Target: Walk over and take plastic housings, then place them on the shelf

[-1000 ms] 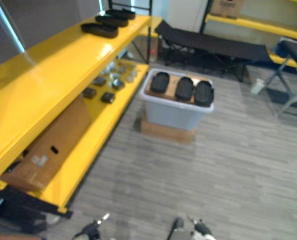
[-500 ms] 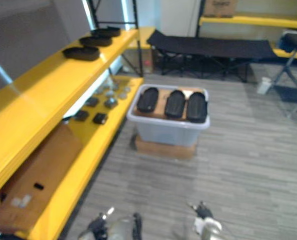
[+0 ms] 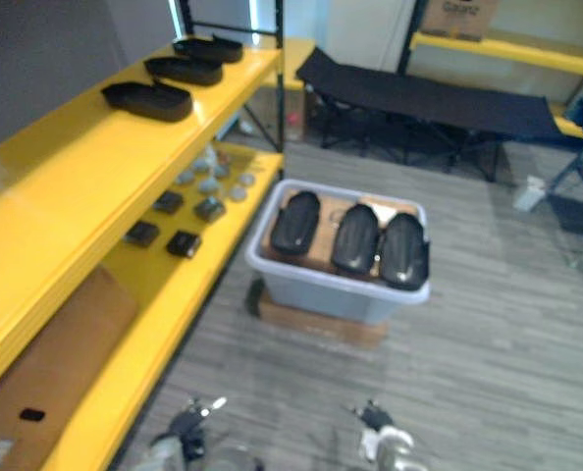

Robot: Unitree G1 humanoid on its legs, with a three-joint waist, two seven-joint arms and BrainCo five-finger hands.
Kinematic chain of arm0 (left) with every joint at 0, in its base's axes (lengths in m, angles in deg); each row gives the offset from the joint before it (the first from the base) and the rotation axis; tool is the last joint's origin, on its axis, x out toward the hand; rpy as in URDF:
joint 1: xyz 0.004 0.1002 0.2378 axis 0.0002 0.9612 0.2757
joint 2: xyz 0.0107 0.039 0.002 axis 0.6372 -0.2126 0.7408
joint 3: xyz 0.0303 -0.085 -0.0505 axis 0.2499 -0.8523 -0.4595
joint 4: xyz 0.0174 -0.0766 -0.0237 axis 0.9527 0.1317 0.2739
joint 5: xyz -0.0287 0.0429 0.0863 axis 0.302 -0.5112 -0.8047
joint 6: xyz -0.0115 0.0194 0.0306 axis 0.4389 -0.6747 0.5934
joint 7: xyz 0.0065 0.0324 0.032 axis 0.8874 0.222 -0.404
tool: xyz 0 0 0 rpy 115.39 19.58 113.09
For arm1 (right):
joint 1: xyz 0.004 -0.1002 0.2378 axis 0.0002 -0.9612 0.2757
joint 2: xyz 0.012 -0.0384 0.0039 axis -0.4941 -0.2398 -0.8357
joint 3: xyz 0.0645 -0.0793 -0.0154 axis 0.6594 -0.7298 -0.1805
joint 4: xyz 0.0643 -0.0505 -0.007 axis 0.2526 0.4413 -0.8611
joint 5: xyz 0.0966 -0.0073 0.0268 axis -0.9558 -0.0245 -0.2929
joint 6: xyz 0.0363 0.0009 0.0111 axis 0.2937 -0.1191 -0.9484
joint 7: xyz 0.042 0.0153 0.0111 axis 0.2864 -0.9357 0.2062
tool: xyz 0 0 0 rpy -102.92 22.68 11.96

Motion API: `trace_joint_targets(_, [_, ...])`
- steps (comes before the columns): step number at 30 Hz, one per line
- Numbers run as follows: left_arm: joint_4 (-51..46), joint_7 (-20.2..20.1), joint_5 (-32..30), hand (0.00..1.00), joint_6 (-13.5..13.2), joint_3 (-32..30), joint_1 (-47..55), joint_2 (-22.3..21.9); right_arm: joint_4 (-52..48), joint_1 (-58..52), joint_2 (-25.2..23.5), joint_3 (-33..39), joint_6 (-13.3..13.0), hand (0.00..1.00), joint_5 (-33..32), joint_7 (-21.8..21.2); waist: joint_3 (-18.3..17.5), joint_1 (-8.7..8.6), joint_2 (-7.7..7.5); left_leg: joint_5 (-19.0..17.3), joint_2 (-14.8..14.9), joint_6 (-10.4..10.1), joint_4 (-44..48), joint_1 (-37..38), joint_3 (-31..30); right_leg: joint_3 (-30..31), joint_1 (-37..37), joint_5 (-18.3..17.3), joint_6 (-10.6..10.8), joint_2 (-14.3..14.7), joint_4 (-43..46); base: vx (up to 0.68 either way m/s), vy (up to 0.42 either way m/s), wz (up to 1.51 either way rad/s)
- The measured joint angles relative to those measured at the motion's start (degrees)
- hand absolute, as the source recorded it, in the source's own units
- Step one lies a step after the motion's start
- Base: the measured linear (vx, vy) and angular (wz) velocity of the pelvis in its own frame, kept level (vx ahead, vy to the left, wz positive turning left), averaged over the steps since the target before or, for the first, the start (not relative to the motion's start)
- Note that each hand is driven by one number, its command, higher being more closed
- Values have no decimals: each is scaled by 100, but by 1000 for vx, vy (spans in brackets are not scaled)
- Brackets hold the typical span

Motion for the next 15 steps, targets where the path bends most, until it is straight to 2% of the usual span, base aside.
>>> trace_joint_targets(1, [2,-13,2,0,47,-9,1,1,7,-60,-7,-2,-14,0,-7,3,-24,-1,-61,-51,50,-136,-30,84,1,35,-66,450,-41,1,-415,399,-375,31])
trace_joint_targets(2, [23,-25,-6,0,122,-14,5,9,18,-146,-58,3,-9,0,-32,6,-98,-12,-234,-152,39,-319,-13,150,-116,230,-114,1308,-75,16,-739,445,-438,47])
trace_joint_targets(3, [190,-60,-42,0,162,-53,-43,-74,32,-170,-51,40,-8,0,-91,10,-143,-50,-215,-266,184,-521,32,218,-333,237,-134,1517,-47,134,-546,364,-381,47])
trace_joint_targets(4, [237,-85,-99,0,212,-44,-57,-172,34,-135,-3,107,34,0,-153,8,-146,-55,-91,-194,321,-607,30,210,-374,174,-123,1483,-127,240,-511,328,-348,29])
trace_joint_targets(5, [278,-106,-244,0,300,-59,-76,-386,30,-146,62,205,61,0,-188,-4,-160,-72,-17,-49,440,-652,-85,210,-345,141,-129,1230,-160,343,-546,277,-290,5])
trace_joint_targets(6, [355,-118,-244,0,378,-61,-187,-530,25,-113,110,304,59,0,-188,-1,-87,-88,123,95,569,-736,-227,242,-322,87,-171,1122,-251,460,-469,250,-277,0])
trace_joint_targets(8, [497,-152,-419,0,424,-22,-252,-557,8,-76,108,463,40,0,-302,20,-61,-150,89,415,583,-757,-379,245,-306,82,-309,918,-344,468,-275,182,-249,-2])
trace_joint_targets(11, [486,-60,-612,0,284,-26,-277,-557,9,-143,79,523,1,0,-527,26,21,-234,-34,749,621,-832,-88,160,-314,91,-304,625,-416,493,-153,131,-208,1])
trace_joint_targets(13, [451,48,-569,0,105,-47,-308,-552,5,-196,85,573,-25,0,-513,21,98,-253,-46,866,772,-847,1038,-350,-364,93,-135,468,-485,610,-239,107,-148,0])
trace_joint_targets(14, [326,141,-561,0,2,-56,-332,-544,-6,-212,69,556,-41,0,-510,23,256,-255,-52,1167,869,-868,2018,-769,-457,101,181,444,-485,669,-438,110,-89,0])
trace_joint_targets(15, [284,165,-561,0,-68,-52,-334,-548,-14,-200,61,554,-44,0,-510,22,312,-248,-45,1175,899,-887,2372,-929,-457,102,328,445,-484,678,-542,134,-62,-7])
